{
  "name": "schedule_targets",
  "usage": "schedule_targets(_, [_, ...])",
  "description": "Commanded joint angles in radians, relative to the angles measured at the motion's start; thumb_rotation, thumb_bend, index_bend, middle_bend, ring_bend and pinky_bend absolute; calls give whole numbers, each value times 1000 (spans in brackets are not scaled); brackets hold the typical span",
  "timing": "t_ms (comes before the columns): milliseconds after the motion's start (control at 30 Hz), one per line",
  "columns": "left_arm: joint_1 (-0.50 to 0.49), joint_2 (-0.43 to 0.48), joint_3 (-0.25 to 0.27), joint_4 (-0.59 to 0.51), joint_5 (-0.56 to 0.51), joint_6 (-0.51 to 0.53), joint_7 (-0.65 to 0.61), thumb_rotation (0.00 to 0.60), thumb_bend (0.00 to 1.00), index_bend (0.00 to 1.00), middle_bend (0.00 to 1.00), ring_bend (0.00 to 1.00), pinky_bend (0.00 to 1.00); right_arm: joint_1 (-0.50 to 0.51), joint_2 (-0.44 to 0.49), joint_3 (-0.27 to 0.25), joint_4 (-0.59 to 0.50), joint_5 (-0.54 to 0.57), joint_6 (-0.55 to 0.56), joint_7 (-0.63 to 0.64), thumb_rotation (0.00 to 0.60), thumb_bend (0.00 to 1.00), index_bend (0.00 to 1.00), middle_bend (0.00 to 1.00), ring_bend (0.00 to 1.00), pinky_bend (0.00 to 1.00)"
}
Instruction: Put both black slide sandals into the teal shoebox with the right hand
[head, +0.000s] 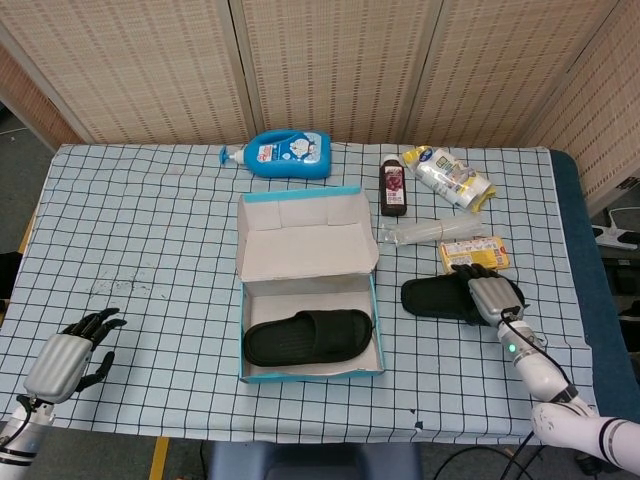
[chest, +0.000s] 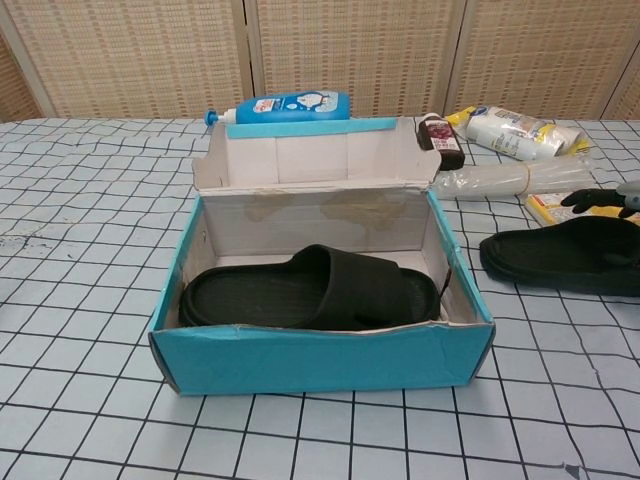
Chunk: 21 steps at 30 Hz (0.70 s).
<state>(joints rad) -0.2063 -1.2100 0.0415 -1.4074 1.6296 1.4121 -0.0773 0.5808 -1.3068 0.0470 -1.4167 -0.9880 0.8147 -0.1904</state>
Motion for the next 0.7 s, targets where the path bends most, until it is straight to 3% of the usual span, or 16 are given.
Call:
schedule_targets(33, [0,0,0,0,-1,-2,1,600,500,242,138,195,394,-7,21,0,-21,-3,0,7,600,29,32,59,0,115])
schedule_targets(333, [-2,-2,2,1,0,-6,6,600,500,242,138,195,395,-44,49,33,-35,-49,50,100,600,29,30,59,0,115])
schedule_targets(700, [-3,-3,2,1,-4,-11,10,600,500,242,138,195,395,-40,69,16,0,-34,-31,107,600,29,27,59,0,115])
